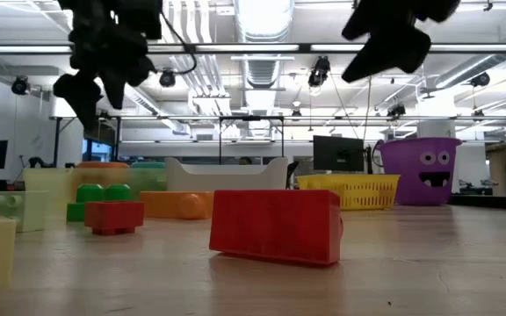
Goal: Pick & Place Toys
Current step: Put the green game piece into the yellow bin
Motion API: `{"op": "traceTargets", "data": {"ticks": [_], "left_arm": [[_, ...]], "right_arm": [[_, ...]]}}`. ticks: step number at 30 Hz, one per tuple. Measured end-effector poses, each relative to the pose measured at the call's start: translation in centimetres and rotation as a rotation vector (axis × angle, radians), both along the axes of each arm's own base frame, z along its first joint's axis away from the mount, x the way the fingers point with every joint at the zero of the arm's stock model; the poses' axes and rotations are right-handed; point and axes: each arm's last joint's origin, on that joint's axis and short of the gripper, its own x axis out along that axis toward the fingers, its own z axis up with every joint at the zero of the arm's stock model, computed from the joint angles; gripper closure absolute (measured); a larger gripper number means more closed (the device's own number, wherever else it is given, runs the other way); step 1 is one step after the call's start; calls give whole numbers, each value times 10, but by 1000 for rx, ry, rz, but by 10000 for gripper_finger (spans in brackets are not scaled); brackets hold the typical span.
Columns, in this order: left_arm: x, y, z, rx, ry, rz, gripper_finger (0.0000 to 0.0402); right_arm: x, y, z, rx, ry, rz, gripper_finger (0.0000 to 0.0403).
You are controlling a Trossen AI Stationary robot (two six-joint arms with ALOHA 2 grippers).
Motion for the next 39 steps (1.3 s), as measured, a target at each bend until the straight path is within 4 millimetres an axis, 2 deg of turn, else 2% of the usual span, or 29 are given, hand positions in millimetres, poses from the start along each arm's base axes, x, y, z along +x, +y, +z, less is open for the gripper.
{"op": "traceTargets", "data": {"ticks": [4, 8, 12, 14, 19, 22, 28, 39], "left_arm": [[7, -34, -1, 195, 42, -197, 7], [12, -71, 0, 292, -7, -396, 7], [13, -96, 0, 402, -41, -489, 7], [16, -103, -1, 404, -65, -497, 7], [27, -110, -8, 302, -104, -483, 7], [38, -114, -15, 307, -120, -573, 7], [49, -115, -35, 375, -30, -745, 7], [69, -112, -73, 379, 121, -761, 7]], "right_arm": [[-3, -3, -9, -41, 10, -27, 94], [-4, -5, -13, -76, 22, -5, 94], [-6, -5, -16, -76, 29, -12, 94], [-7, -6, -19, -37, 32, -53, 94], [-6, -8, -20, -21, 39, -65, 94], [-5, -8, -17, -52, 36, -29, 94], [-3, -6, -12, -98, 25, 22, 94], [-2, -6, -11, -100, 21, 25, 94]]}}
